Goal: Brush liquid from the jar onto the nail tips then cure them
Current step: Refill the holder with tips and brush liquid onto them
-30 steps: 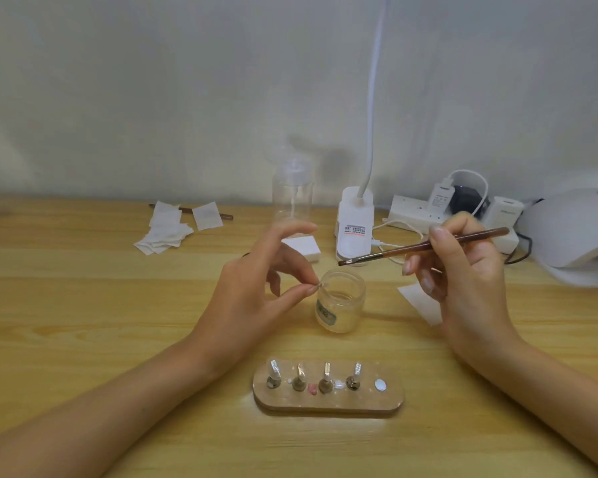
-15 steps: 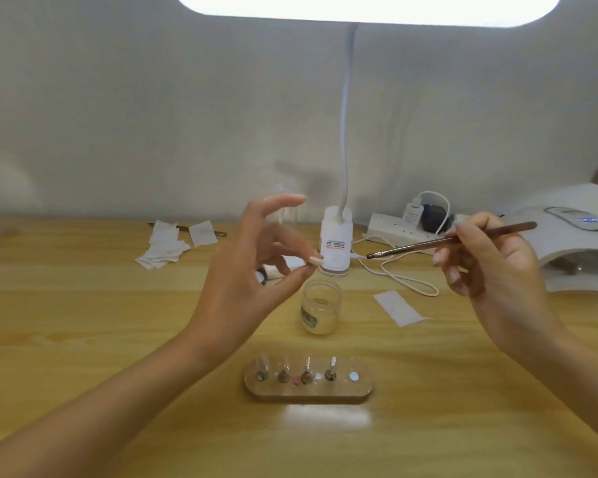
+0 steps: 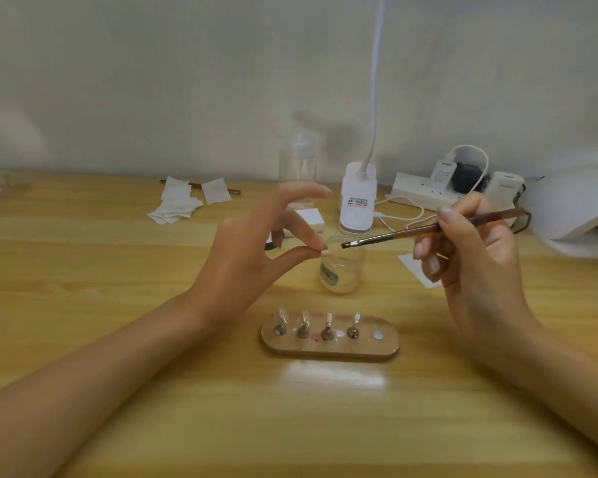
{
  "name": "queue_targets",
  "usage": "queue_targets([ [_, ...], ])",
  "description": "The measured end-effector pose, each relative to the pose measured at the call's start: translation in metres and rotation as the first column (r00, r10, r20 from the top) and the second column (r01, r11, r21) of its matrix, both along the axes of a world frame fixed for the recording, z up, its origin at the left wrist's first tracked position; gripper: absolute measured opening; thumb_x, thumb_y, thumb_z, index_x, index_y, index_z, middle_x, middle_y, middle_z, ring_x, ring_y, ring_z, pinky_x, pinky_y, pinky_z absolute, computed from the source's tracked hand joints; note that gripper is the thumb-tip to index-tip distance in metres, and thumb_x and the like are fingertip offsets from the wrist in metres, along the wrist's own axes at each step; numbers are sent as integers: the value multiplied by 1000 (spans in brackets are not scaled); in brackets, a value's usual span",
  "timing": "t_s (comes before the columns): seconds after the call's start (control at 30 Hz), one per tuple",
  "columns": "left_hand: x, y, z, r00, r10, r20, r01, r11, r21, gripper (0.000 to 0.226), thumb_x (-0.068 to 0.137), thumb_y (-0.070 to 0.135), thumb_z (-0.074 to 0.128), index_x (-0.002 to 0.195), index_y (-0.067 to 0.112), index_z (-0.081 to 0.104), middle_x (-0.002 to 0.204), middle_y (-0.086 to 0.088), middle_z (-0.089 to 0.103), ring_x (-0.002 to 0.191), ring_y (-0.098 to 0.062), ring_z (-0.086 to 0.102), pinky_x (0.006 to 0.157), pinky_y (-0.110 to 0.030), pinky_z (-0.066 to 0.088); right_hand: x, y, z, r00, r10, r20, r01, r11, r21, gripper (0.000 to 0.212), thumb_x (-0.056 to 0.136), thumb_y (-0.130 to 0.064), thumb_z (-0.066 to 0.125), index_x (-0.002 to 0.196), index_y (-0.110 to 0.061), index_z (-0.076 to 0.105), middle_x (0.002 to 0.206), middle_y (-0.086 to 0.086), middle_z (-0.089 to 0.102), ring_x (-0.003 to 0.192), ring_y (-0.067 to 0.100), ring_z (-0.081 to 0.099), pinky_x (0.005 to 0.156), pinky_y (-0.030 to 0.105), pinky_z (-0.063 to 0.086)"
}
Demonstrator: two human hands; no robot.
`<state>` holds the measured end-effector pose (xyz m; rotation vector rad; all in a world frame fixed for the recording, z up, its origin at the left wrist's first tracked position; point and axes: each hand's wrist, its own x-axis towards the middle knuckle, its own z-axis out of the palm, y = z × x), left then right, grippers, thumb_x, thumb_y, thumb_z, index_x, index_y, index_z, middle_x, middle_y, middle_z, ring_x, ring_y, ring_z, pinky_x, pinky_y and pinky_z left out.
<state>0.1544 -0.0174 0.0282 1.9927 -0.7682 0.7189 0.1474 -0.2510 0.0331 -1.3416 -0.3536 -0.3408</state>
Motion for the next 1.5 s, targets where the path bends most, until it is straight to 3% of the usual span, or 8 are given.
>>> queue_targets([
  [0.27, 3, 2, -6, 999, -14, 29, 12, 998, 65, 58, 85, 18, 78, 134, 24, 46, 84, 19, 71, 83, -3, 68, 70, -13, 41, 3, 6, -13, 999, 43, -14, -44, 997, -56, 19, 94, -28, 59, 78, -22, 50, 61, 1, 65, 52, 15, 53, 45, 18, 41],
  [0.5, 3, 3, -6, 999, -24, 25, 22, 997, 71, 55, 86, 21, 77, 131, 25, 46, 84, 17, 72, 83, -5, 69, 68, -16, 44, 5, 3, -15, 999, -14, -41, 12, 999, -50, 19, 94, -24, 56, 77, -23, 48, 58, 0, 63, 50, 16, 50, 45, 19, 40],
  [0.8, 4, 3, -8, 999, -19, 33, 16, 997, 76, 51, 86, 10, 78, 125, 22, 47, 86, 25, 67, 79, 10, 60, 70, -7, 40, 6, 3, -15, 998, -41, -45, 38, 998, -52, 19, 93, -23, 56, 78, -20, 46, 58, 2, 64, 47, 17, 47, 44, 20, 37],
  [0.87, 4, 3, -8, 999, -38, 1, 38, 999, 27, 51, 86, 10, 77, 124, 23, 47, 85, 22, 70, 78, 6, 63, 71, -8, 43, 6, 2, -15, 998, -34, -45, 32, 999, -32, 19, 93, -22, 55, 77, -22, 47, 57, 1, 63, 46, 15, 47, 44, 20, 36],
  [0.97, 6, 3, -8, 984, -134, -116, 117, 983, -141, 52, 87, 8, 77, 126, 24, 46, 86, 9, 74, 84, -10, 71, 70, -21, 52, 4, 3, -14, 1000, 6, -27, -6, 1000, 15, 22, 95, -21, 53, 75, -26, 49, 58, 0, 64, 46, 12, 48, 44, 17, 37],
  [1.1, 7, 5, -10, 940, -260, -220, 184, 932, -313, 65, 87, 6, 75, 138, 26, 41, 93, 1, 74, 94, -22, 72, 66, -19, 52, 3, 4, -12, 998, 49, -40, -45, 996, 82, 27, 96, -23, 52, 70, -30, 52, 60, -1, 64, 47, 9, 49, 46, 16, 38],
  [1.27, 7, 4, -12, 938, -263, -224, 198, 940, -277, 70, 87, 5, 75, 143, 25, 39, 91, 1, 75, 94, -23, 72, 56, -31, 57, 3, 6, -11, 996, 73, -46, -69, 995, 78, 21, 93, -30, 58, 75, -23, 48, 64, 2, 66, 49, 10, 51, 48, 17, 41],
  [1.5, 6, 2, -11, 953, -221, -209, 175, 961, -214, 69, 84, 3, 78, 139, 22, 41, 89, 7, 74, 90, -16, 72, 48, -27, 54, 3, 7, -12, 997, 66, -40, -65, 998, 16, 21, 93, -29, 59, 77, -23, 48, 65, 5, 67, 51, 14, 52, 46, 18, 41],
])
